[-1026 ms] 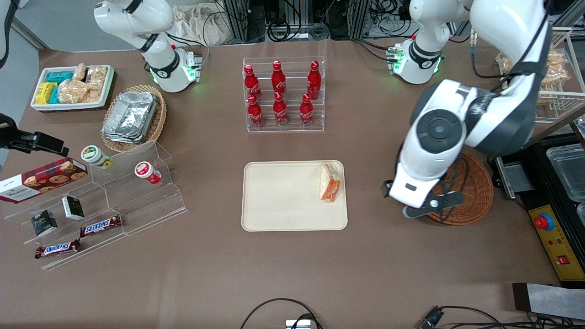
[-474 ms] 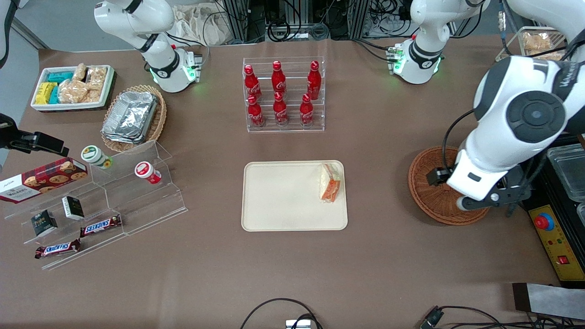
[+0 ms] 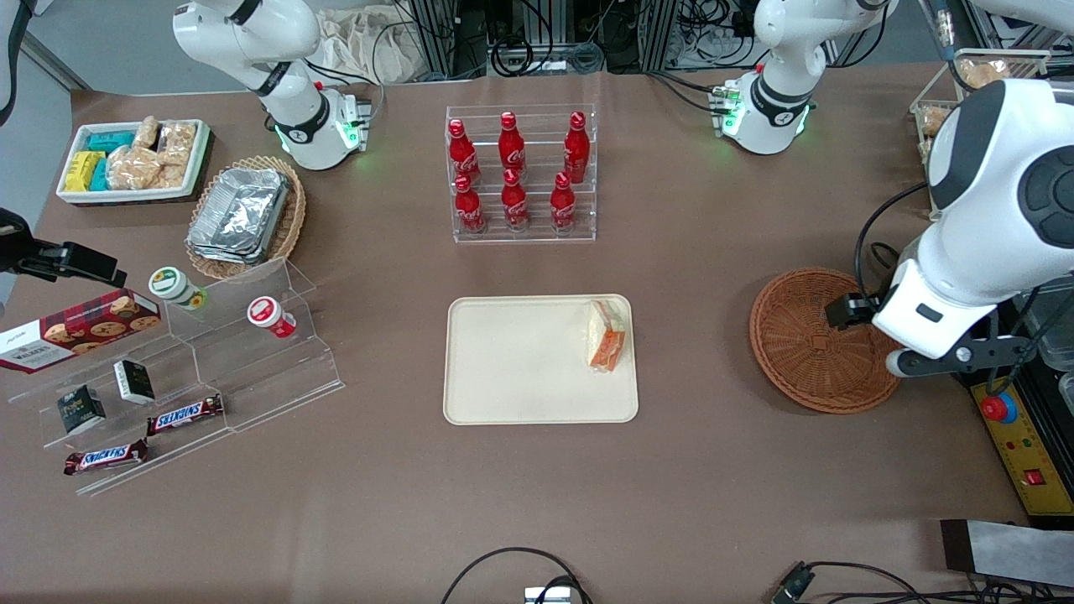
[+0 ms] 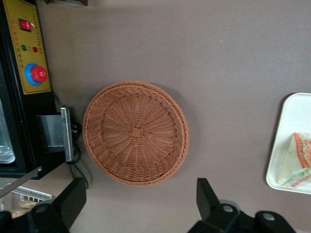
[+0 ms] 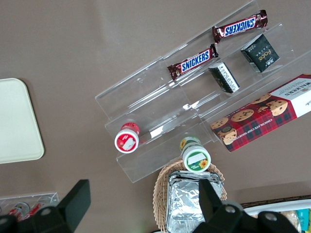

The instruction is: Place sandwich from basket to tray

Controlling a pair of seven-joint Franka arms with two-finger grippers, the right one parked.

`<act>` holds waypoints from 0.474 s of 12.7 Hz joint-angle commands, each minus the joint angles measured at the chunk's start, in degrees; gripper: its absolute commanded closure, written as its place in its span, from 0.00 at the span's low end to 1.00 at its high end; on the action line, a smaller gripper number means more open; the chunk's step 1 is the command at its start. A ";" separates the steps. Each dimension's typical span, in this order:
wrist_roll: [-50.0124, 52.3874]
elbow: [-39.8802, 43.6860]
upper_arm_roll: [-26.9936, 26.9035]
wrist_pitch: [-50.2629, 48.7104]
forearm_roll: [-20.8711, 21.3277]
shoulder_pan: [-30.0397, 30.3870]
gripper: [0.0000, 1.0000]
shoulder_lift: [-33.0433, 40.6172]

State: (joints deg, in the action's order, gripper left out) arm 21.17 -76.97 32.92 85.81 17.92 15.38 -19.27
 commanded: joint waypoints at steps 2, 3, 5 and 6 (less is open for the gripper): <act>-6.30 -0.63 -6.79 -0.64 -4.46 -2.27 0.00 3.97; -7.88 -0.99 -9.25 -0.47 -5.25 -3.33 0.00 4.85; -12.00 -2.48 -13.48 -0.20 -7.45 -4.48 0.00 7.13; -14.20 -3.18 -14.54 -0.20 -7.89 -4.57 0.00 8.10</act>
State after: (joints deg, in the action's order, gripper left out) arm 10.80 -77.36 21.47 85.78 11.84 11.83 -14.80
